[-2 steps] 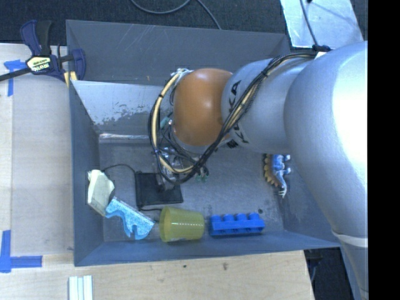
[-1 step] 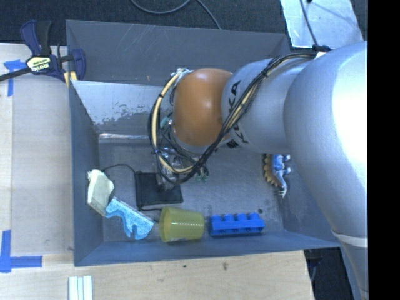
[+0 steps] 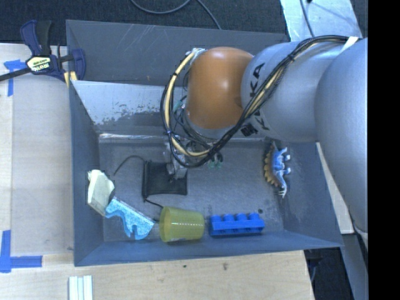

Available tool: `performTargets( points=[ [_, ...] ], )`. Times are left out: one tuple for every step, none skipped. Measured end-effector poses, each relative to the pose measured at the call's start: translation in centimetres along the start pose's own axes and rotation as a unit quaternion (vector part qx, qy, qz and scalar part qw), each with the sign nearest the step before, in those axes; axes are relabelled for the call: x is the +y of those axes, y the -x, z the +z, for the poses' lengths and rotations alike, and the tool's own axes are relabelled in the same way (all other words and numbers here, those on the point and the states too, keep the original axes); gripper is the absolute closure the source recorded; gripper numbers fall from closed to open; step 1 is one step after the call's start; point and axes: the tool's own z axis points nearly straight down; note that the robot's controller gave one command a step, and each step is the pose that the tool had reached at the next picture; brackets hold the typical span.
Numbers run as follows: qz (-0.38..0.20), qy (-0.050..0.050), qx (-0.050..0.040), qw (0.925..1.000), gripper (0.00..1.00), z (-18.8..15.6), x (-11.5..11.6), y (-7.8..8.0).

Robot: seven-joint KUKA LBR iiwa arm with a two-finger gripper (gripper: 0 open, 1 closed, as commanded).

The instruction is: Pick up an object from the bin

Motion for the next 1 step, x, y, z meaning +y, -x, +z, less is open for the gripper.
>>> performTargets(
  points=[
    [0.009, 0.0, -0.0033, 1.0, 1.0, -11.1, 1.4, 0.3]
  ],
)
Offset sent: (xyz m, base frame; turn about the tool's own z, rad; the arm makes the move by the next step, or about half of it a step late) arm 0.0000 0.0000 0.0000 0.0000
